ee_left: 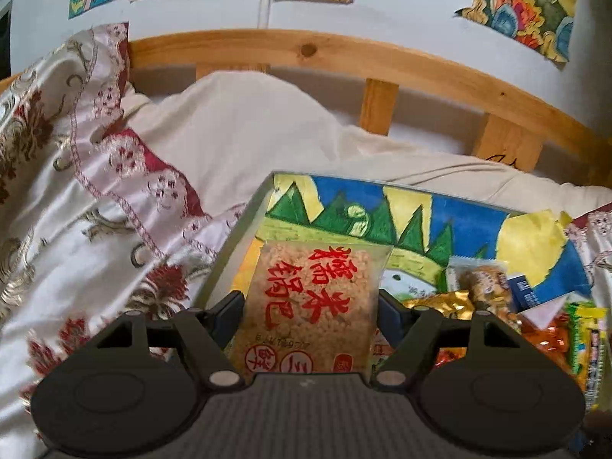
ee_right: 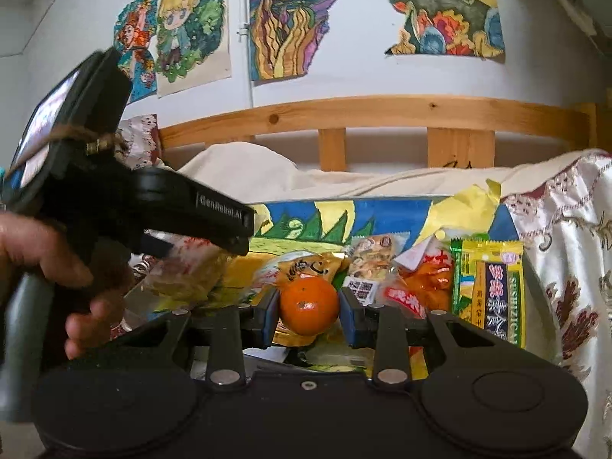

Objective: Organize snacks
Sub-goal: 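Carry the rice cracker pack with the left tool while the right tool carries the orange into the tray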

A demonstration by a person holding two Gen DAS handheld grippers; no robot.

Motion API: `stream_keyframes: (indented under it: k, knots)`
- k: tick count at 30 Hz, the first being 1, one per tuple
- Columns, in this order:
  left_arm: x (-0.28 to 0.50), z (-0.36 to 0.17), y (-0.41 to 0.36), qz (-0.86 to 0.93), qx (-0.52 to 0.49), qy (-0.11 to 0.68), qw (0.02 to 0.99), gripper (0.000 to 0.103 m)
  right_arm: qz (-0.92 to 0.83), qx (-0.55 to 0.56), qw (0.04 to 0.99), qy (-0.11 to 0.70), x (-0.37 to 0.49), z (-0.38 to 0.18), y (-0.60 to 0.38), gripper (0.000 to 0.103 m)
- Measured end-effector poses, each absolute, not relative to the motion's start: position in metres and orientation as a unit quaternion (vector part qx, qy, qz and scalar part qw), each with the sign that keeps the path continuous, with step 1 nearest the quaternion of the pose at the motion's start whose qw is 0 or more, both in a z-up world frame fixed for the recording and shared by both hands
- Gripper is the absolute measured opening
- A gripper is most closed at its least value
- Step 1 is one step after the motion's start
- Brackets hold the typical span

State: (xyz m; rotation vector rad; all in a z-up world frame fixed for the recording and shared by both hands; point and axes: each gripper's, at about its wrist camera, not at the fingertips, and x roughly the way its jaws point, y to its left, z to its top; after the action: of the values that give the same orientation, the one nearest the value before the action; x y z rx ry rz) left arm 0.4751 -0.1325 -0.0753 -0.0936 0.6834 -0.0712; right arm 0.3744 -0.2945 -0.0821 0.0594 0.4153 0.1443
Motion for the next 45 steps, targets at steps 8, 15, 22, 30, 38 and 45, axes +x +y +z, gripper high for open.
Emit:
stream_keyframes:
  k: [8, 15, 22, 30, 38, 45]
  knots:
    - [0.475, -0.092, -0.138, -0.017, -0.042, 0.326, 0.944, 0.076, 0.073, 0.041, 0.971, 0.223, 0.38, -0.093, -0.292, 0.035]
    - [0.473, -0.095, -0.142, -0.015, -0.035, 0.326, 0.945, 0.076, 0.073, 0.034, 0.972, 0.222, 0.38, -0.094, -0.289, 0.035]
    - [0.472, -0.098, -0.142, -0.011, -0.035, 0.329, 0.944, 0.077, 0.068, 0.014, 0.973, 0.22, 0.379, -0.094, -0.283, 0.036]
    - [0.472, -0.101, -0.139, -0.006, -0.04, 0.331, 0.943, 0.077, 0.064, 0.0, 0.974, 0.218, 0.379, -0.095, -0.28, 0.036]
    - [0.471, -0.102, -0.14, -0.004, -0.04, 0.329, 0.943, 0.077, 0.06, -0.004, 0.974, 0.218, 0.379, -0.096, -0.28, 0.036]
    - [0.47, -0.104, -0.14, -0.001, -0.041, 0.327, 0.944, 0.077, 0.06, -0.013, 0.974, 0.219, 0.379, -0.097, -0.277, 0.04]
